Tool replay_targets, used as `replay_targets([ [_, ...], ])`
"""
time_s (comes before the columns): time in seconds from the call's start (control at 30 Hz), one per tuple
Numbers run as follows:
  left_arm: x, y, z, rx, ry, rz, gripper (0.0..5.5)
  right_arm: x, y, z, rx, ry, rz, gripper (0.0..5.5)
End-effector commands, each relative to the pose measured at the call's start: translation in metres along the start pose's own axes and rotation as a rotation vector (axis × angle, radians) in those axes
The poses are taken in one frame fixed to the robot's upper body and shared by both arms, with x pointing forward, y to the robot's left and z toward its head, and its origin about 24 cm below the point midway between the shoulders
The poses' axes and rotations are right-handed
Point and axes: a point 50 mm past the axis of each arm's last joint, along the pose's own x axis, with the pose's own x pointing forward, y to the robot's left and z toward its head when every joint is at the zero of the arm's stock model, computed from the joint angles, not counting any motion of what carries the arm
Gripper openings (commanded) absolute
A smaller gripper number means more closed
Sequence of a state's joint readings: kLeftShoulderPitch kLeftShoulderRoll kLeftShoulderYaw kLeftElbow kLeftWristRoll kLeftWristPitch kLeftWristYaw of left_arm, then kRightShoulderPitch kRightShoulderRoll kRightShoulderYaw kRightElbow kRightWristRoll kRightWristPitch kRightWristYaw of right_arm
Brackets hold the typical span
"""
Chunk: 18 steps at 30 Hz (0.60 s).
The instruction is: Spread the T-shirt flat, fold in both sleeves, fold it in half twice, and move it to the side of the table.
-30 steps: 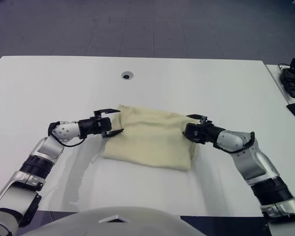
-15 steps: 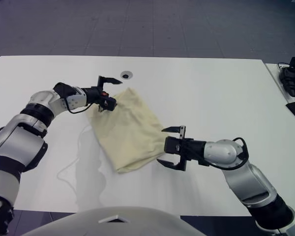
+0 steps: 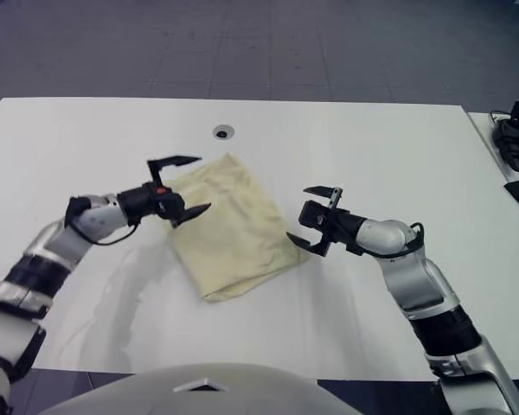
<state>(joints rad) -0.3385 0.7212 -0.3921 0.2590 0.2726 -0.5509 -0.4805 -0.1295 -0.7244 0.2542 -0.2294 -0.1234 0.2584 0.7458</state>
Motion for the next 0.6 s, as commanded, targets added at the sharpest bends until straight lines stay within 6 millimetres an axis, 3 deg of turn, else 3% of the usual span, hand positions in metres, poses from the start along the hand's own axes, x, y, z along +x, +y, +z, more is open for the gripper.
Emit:
replay_targets([
  [0.03, -0.018, 0.005, -0.014, 0.005, 0.18, 0.036, 5.4, 0.004, 0.003, -0.008, -0.132, 0.054, 0.065, 5.38],
  [0.2, -0.024, 0.02, -0.03, 0.003, 0.296, 0.122, 5.4, 0.0, 0.015, -0.016, -0.236, 0.1, 0.157, 5.38],
  [0.43, -0.015, 0.001, -0.059, -0.054, 0.392, 0.055, 5.4, -0.015, 0.047, -0.006, -0.209, 0.094, 0.29, 5.38],
  [0.6, 0.003, 0.002, -0.067, -0.044, 0.38, 0.019, 5.4, -0.025, 0.062, 0.009, -0.148, 0.061, 0.38, 5.38],
])
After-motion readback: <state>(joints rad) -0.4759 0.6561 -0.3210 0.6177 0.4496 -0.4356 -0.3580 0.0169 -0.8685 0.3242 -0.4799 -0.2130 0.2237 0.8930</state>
